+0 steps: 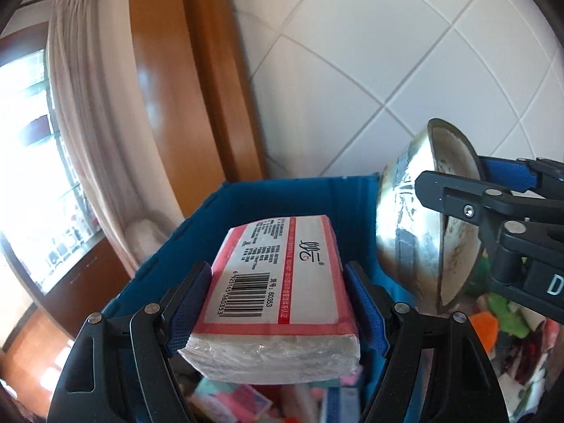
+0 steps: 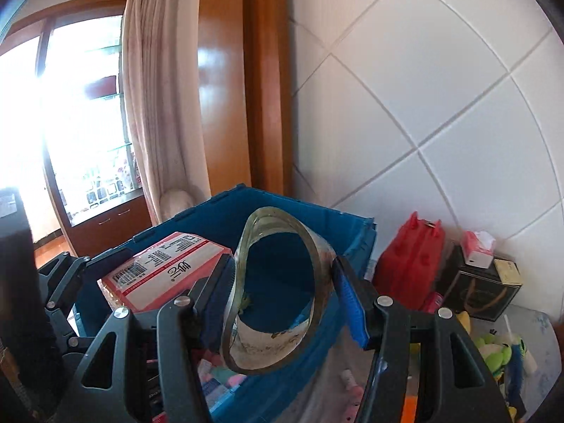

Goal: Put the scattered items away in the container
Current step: 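Carry the tissue pack and visor over the blue crate with both tools, then open both tools to drop the tissue pack and visor into the crate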

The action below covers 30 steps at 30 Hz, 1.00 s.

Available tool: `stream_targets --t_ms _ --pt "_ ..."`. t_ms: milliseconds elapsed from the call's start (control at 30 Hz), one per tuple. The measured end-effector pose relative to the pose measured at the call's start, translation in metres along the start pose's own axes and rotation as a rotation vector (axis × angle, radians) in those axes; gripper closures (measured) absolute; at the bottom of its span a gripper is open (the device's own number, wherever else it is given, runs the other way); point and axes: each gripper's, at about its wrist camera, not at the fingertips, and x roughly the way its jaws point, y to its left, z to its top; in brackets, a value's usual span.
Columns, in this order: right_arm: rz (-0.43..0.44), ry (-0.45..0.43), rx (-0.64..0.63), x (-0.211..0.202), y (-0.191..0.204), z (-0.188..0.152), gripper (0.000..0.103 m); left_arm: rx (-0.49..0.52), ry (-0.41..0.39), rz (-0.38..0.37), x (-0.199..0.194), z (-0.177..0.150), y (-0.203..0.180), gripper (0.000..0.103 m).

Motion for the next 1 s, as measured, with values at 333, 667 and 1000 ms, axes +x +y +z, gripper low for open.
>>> stream_targets --t_ms 333,667,1000 --pt "0.027 0.111 -0.040 0.070 0.061 -0.012 0.055 -0.038 0.092 -0.025 0.038 -0.016 0.048 0.028" --pt "-0.016 0.144 -0.034 0.073 0.063 -0.019 0.055 -0.046 0.118 -0.040 0.037 -0.037 0.044 0.021" --pt "-0.052 0.149 -0.002 0.055 0.052 -0.035 0.032 -0.061 0.129 -0.059 0.024 -0.059 0.042 0.018"
